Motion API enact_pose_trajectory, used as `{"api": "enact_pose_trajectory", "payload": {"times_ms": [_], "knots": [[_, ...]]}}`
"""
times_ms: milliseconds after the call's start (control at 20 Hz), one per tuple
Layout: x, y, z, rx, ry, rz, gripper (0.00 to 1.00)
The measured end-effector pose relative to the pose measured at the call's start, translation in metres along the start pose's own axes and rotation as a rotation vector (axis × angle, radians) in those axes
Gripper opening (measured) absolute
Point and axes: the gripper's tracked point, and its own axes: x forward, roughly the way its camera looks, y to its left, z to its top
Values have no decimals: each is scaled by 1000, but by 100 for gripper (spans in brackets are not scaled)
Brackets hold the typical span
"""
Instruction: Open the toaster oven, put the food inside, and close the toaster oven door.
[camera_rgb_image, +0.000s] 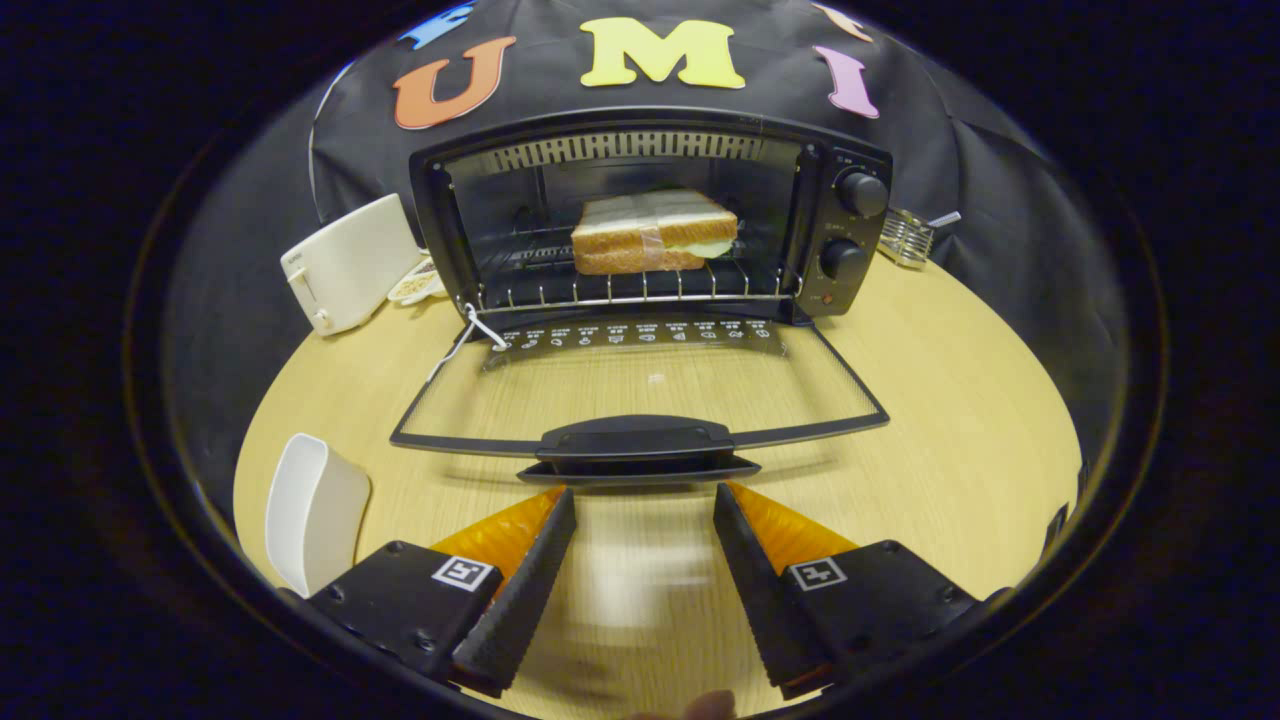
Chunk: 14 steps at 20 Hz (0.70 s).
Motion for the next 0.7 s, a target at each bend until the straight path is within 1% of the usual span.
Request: {"api": "enact_pose_trajectory", "payload": {"times_ms": [100,300,550,700], "knots": [[-15,1,13,-2,-26,5,92],[-32,3,57,31,-75,16,92],[-46,5,126,-10,-193,10,92],[-76,5,171,15,-278,22,92]]}}
